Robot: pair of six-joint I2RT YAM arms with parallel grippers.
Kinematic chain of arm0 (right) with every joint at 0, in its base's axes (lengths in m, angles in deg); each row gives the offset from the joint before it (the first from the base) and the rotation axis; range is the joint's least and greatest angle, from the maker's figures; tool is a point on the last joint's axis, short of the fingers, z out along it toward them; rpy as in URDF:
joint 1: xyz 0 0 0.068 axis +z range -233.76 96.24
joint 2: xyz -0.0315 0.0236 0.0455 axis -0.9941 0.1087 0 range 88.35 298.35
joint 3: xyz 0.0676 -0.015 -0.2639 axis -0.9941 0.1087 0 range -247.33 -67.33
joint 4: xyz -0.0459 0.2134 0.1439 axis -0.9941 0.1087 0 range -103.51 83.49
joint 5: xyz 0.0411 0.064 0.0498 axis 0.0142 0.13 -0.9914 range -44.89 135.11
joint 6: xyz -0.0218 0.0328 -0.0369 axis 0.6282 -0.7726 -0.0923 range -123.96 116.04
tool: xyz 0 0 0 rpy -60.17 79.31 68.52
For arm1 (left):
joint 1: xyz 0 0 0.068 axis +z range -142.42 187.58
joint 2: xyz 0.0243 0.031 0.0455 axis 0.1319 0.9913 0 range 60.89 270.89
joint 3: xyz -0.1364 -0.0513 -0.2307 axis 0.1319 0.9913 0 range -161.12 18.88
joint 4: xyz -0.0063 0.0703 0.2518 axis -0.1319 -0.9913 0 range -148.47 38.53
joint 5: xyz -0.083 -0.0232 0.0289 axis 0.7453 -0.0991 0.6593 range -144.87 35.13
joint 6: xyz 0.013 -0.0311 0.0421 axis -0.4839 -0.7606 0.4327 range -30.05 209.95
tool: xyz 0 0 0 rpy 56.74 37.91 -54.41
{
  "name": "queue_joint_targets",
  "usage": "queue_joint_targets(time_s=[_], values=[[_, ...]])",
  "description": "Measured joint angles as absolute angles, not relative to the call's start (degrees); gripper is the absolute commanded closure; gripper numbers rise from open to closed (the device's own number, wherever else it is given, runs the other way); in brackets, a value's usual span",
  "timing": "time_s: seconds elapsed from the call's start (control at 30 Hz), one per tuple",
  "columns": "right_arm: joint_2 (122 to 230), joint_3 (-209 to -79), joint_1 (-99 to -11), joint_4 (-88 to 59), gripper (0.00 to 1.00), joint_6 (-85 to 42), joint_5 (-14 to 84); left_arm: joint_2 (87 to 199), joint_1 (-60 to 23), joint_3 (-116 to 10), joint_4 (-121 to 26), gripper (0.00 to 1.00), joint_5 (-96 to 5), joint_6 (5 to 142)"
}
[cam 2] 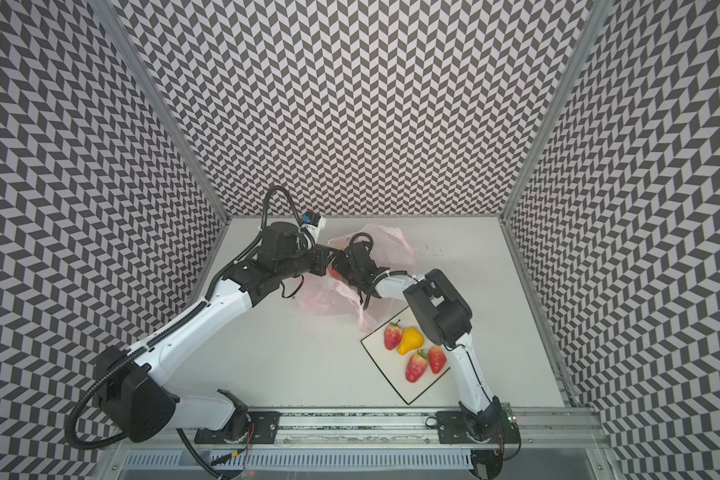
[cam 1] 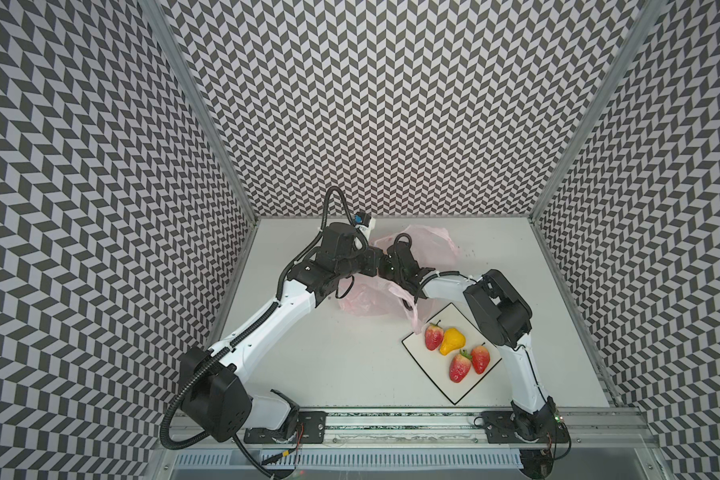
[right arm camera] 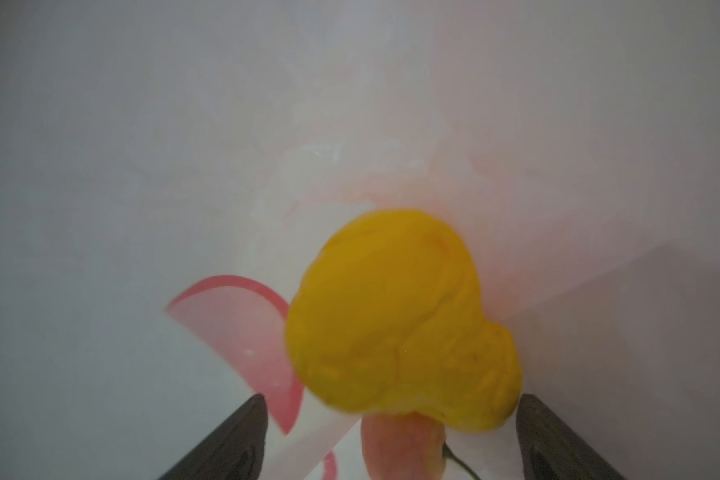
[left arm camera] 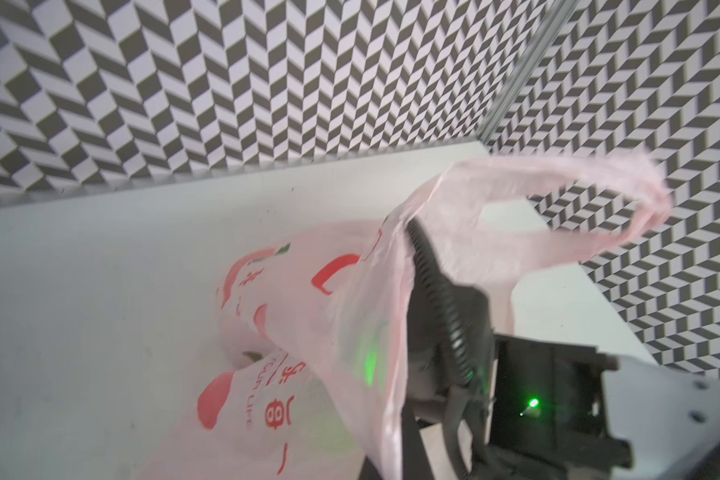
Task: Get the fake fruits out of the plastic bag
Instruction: 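Lower the right gripper into the bag and close it on the small red apple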
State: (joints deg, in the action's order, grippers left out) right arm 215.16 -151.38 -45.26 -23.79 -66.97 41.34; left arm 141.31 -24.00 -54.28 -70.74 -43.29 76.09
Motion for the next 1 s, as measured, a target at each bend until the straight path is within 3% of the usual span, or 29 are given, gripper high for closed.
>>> queue_joint_targets(time_s=[0.3,0.77,1.0], values=[[212.69,-147.36,-45.39,-23.66,0.09,-64.98,41.25,141.44,-29.35,-57.95,-71.04,1.00,-41.19,79.78],[200.36,-134.88,-46.86,-22.48,0.11,-59.64,43.83,130.06,-24.39,-33.06,-70.41,1.00,-42.59,81.86],[200.36,-134.66,-46.92,-22.18,0.22,-59.01,44.00,126.21,-24.41,-29.15,-68.40,1.00,-42.68,84.04]])
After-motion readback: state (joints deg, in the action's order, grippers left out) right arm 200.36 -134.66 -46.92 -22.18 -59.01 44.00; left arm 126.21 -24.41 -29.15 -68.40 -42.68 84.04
